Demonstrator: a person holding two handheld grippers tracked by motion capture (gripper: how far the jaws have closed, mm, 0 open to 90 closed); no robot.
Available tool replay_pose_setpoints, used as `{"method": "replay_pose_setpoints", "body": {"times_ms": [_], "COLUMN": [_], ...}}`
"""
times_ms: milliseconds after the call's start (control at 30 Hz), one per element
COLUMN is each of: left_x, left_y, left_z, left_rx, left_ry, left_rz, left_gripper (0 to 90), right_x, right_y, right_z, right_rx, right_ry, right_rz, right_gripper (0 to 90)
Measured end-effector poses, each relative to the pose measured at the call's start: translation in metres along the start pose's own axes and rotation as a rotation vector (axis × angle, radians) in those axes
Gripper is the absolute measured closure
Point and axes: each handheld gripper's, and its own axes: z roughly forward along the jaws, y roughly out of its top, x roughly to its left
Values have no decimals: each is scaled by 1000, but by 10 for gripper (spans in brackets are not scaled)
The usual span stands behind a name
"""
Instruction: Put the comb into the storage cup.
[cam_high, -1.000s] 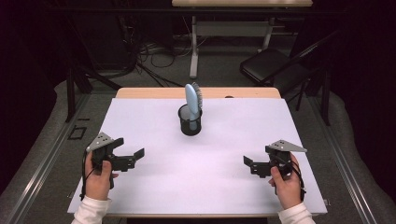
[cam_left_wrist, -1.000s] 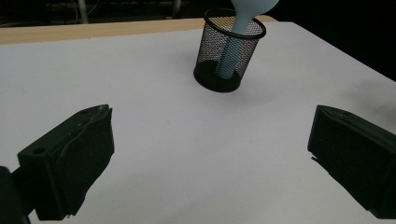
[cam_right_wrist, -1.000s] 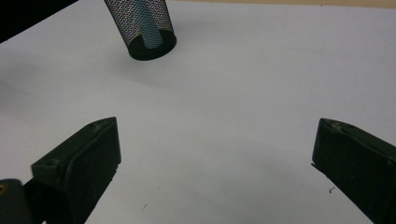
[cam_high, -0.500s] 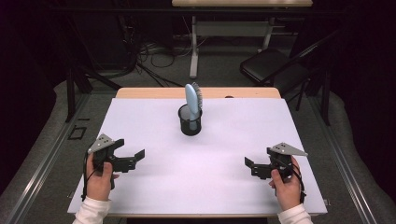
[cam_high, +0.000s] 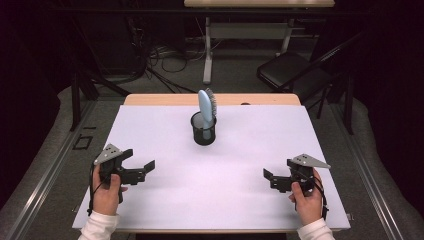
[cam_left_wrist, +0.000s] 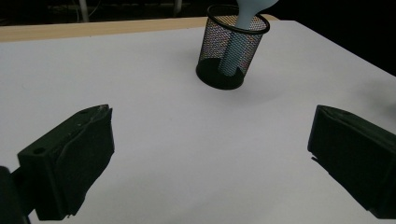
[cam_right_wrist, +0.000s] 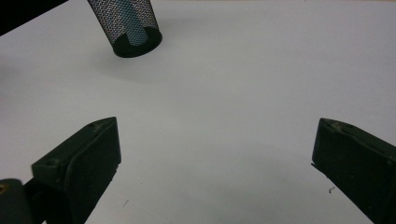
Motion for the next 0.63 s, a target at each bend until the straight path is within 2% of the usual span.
{"method": "replay_pose_setpoints", "body": {"times_ms": [633], "left_x": [7], "left_y": [1], "left_z": [-4], "left_rx": [-10], "left_ry": [18], "left_rz": [-16], "left_gripper": [7], "right_x": [-7], "right_y": [-2], "right_z": [0], "right_rx": [-1], "right_ry": [-12], "right_rz": [29], "right_gripper": [17]}}
